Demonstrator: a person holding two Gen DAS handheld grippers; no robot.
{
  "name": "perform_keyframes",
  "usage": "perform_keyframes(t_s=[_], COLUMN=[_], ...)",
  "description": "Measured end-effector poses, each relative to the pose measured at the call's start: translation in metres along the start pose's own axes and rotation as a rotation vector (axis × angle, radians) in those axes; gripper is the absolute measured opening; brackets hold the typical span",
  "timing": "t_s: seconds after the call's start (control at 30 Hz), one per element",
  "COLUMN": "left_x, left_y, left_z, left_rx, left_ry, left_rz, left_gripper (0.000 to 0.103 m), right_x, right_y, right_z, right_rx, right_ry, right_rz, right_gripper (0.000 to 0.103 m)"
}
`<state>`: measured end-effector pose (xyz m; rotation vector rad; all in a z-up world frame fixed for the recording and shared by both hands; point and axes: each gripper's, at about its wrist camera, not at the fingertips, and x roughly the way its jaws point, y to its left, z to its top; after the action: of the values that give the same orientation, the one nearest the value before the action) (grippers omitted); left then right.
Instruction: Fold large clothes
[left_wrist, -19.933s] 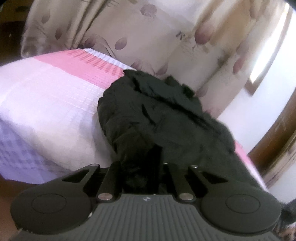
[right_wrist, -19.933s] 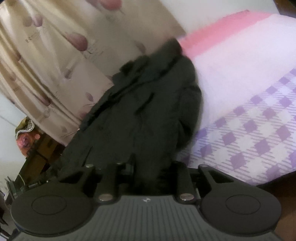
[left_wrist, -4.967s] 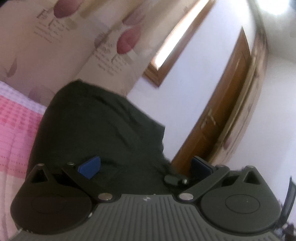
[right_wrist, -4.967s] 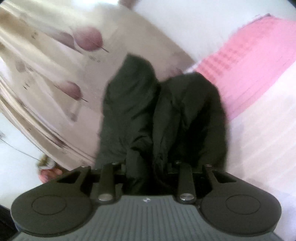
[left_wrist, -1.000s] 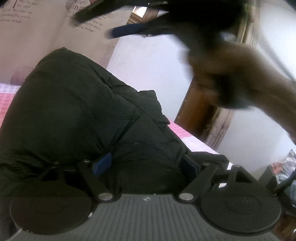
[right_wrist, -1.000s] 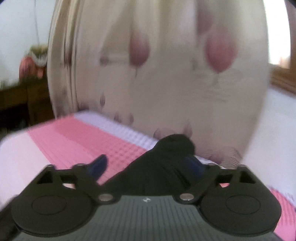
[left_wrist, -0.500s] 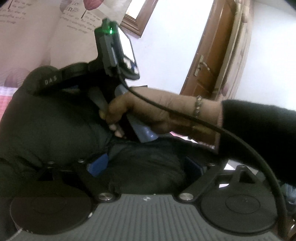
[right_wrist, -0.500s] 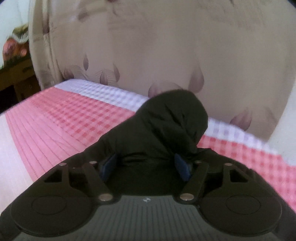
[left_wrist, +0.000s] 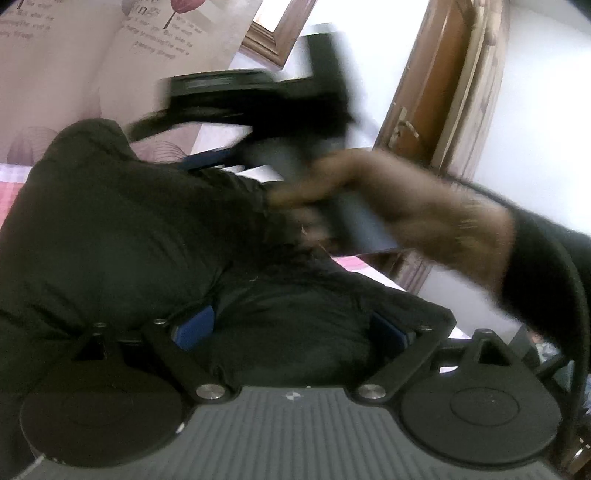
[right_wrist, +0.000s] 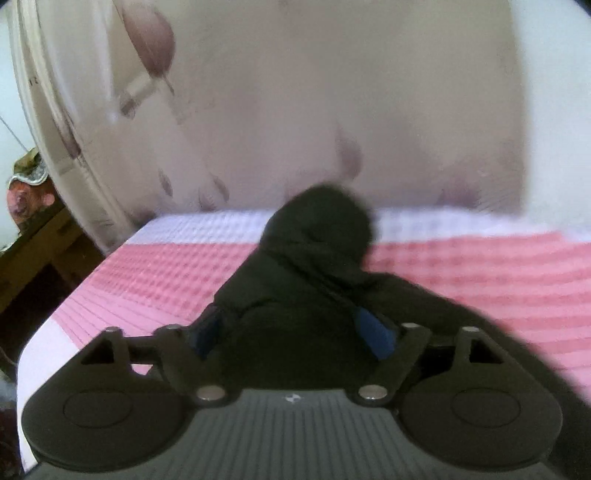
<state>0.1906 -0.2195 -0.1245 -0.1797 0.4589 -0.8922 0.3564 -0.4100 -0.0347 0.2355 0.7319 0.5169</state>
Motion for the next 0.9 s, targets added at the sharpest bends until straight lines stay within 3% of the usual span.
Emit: perform_keyframes(t_s=[0.1, 0.27, 0.43, 0.6, 0.67, 0.77, 0.9], left_x=[0.0, 0.0, -0.001, -0.001, 0.001, 0.0, -0.004], left_y=[0.0, -0.002, -0.003, -0.005, -0.006, -0.006, -0.008], left_z=[0.0, -0.004, -0.005, -0.005, -0.003, -0.003, -0.005], left_rx=[0.002, 0.009, 0.025, 0.036, 0.035, 0.035, 0.048], left_ry=[-0.003, -0.003, 0.005, 0.011, 0.006, -0.001, -0.018], left_rz=[-0.001, -0.003, 0.0, 0.011, 0.008, 0.005, 0.007], left_gripper=[0.093, 0.093, 0.093, 0.095, 0.096, 0.097, 0.099], right_x=[-0.053, -0.065, -0.054, -0.056, -0.075, -0.141, -0.197], right_y=[-0.004, -0.024, -0.063, -0.061, -0.065, -0.058, -0.018], right_z=[-0.014, -0.067, -0.101, -0.106, -0.099, -0.11, -0.151], right_rx=[-0.087, -0.165, 0.043, 0.034, 0.074, 0.188, 0.148], right_ry=[-0.015, 0.081, 0.015, -0.001, -0.009, -0.188, -0.223], right_rz=[-0.156, -0.35, -0.307, -0.308, -0.291, -0.237, -0.275], right_gripper=[0.085, 0.082, 0.091, 0.094, 0.094, 0.095, 0.095])
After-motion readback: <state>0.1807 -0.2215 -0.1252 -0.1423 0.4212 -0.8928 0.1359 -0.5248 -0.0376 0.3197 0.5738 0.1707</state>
